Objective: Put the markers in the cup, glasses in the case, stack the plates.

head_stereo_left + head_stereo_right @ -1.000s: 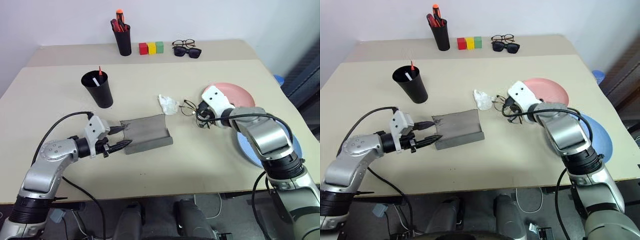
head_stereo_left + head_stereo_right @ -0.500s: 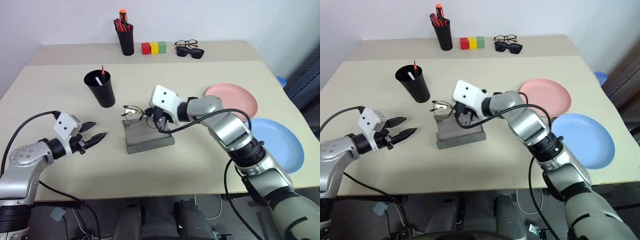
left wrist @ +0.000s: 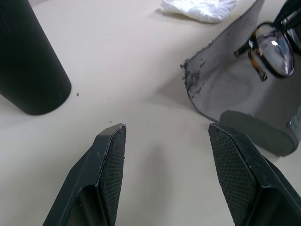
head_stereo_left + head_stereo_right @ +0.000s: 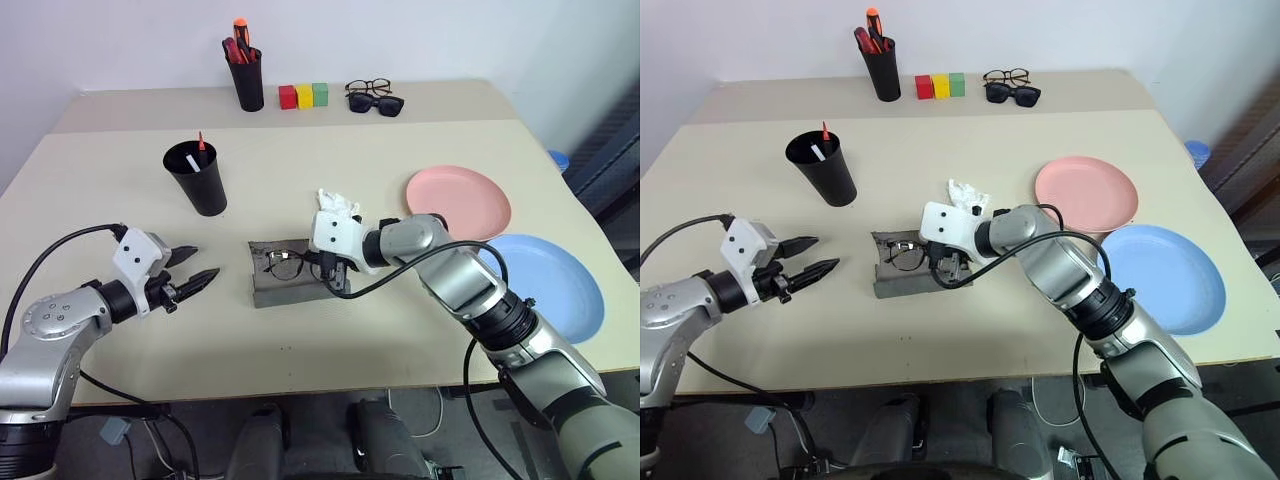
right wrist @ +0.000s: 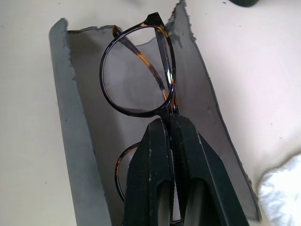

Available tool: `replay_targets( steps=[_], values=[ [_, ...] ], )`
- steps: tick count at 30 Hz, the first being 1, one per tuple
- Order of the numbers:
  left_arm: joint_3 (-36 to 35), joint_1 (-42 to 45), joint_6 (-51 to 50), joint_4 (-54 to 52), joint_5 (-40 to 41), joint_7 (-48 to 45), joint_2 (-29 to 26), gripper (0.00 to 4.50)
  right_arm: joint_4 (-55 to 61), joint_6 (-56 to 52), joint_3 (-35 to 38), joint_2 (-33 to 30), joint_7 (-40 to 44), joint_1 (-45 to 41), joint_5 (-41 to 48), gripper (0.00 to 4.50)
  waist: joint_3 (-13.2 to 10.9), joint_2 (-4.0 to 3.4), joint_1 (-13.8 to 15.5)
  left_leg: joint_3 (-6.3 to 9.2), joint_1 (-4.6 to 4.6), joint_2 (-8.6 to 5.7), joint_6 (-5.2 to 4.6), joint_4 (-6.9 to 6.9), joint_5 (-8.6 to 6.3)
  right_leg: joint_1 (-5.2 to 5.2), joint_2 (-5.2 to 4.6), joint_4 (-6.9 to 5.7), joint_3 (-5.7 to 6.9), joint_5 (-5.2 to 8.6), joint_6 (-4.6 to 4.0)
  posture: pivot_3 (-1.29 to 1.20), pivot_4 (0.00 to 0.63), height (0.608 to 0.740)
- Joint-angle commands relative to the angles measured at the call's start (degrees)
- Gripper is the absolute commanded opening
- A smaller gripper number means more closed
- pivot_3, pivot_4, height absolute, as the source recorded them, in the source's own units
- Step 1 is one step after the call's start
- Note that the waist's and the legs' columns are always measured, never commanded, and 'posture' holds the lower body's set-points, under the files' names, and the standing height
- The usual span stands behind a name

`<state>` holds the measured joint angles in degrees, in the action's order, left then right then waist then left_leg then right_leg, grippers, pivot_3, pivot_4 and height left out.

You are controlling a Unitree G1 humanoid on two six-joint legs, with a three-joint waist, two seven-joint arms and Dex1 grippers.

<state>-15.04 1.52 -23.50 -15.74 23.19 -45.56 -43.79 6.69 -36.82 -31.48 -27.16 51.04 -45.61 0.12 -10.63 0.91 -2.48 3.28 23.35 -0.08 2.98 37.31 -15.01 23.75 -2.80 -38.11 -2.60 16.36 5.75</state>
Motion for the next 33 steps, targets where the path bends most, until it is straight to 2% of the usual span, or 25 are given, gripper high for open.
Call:
replay_targets(
  steps=[1, 3, 8, 10, 13, 17, 19, 24, 29, 33],
  values=[
    [-0.7, 1.8, -0.3, -0.4, 0.4, 0.2, -0.6, 2.83, 2.1, -0.7, 0.9, 1.3, 0.4, -0.4, 0.2, 0.31, 0.0, 0.0, 0.0, 0.0, 0.0, 0.0, 0.0, 0.0, 0.0, 0.0, 0.0, 0.0, 0.0, 0.0, 0.0, 0.0, 0.15, 0.74],
    [-0.5, 2.3, -0.4, -0.3, 0.2, 0.1, -0.6, 2.83, 2.5, -1.0, 1.2, 1.4, 0.7, -0.5, 0.3, 0.94, 0.0, 0.0, 0.1, 0.0, 0.0, -0.01, 0.0, 0.0, 0.0, 0.0, -0.01, 0.01, 0.0, 0.0, 0.0, 0.0, 0.15, 0.74],
    [0.4, 5.0, -0.5, 1.1, 0.2, 0.5, 0.1, 2.83, 3.4, -1.9, 3.9, 1.6, -0.1, -1.0, 0.7, 3.45, 0.0, 0.0, 0.1, 0.01, 0.0, -0.02, 0.0, 0.0, 0.0, 0.0, -0.02, 0.0, 0.0, 0.0, 0.0, 0.0, 0.15, 0.74],
    [0.6, 6.6, -1.1, 1.8, 0.6, 1.1, 0.7, 2.83, 4.0, -2.0, 5.2, 1.4, -0.3, -1.2, 1.1, 3.45, 0.0, 0.0, 0.2, 0.01, 0.01, -0.02, 0.0, 0.01, 0.0, -0.01, -0.02, 0.0, 0.01, 0.0, 0.0, 0.0, 0.15, 0.74],
    [2.2, 14.9, -8.0, 5.2, 3.1, 3.6, 3.2, 2.11, 7.5, -3.2, 9.2, 0.0, 0.3, -0.1, 3.3, 3.52, 0.0, 0.03, 0.6, 0.04, 0.01, -0.07, 0.0, 0.03, 0.0, -0.03, -0.04, 0.0, 0.04, 0.0, 0.0, 0.0, 0.15, 0.74],
    [8.2, 24.5, -13.2, 9.4, 1.4, 5.0, 6.1, 0.21, 12.4, -2.5, 12.0, -3.3, 1.2, 3.6, 4.8, 3.52, 0.0, 0.04, 1.1, 0.05, 0.02, -0.09, 0.0, 0.09, 0.0, -0.09, -0.03, 0.01, 0.06, -0.01, 0.01, 0.0, 0.15, 0.74],
    [12.0, 30.2, -15.7, 13.8, -0.1, 5.4, 7.9, 0.21, 15.6, -1.7, 13.8, -5.5, 1.9, 6.5, 6.0, 3.52, 0.0, 0.04, 1.8, 0.07, 0.02, -0.11, -0.01, 0.13, 0.0, -0.11, 0.0, 0.03, 0.09, -0.01, 0.02, 0.0, 0.15, 0.74],
    [17.9, 36.0, -18.9, 21.2, -1.4, 0.9, 9.3, 0.21, 21.4, -3.7, 20.2, -7.9, 1.1, 12.0, 10.3, 3.52, 0.0, 0.04, 1.1, 0.04, 0.02, -0.11, -0.01, 0.18, 0.0, -0.11, 0.05, 0.0, 0.05, -0.01, 0.02, 0.0, 0.15, 0.74],
    [22.1, 37.3, -22.9, 23.3, -1.7, -4.2, 7.9, 0.21, 24.6, -7.0, 24.6, -8.3, -1.7, 14.3, 12.9, 3.52, 0.0, 0.04, 0.4, 0.07, 0.0, -0.07, 0.0, 0.17, 0.0, -0.12, 0.12, -0.01, 0.04, 0.0, 0.01, 0.0, 0.15, 0.74],
    [22.6, 34.9, -20.5, 19.5, -1.0, -9.3, 6.1, 0.21, 24.7, -8.3, 25.4, -8.7, -4.0, 15.0, 13.1, 3.52, 0.0, 0.03, 0.1, 0.06, -0.01, -0.07, -0.01, 0.17, 0.0, -0.13, 0.09, 0.0, 0.03, 0.0, 0.01, 0.0, 0.15, 0.74]
  ],
)
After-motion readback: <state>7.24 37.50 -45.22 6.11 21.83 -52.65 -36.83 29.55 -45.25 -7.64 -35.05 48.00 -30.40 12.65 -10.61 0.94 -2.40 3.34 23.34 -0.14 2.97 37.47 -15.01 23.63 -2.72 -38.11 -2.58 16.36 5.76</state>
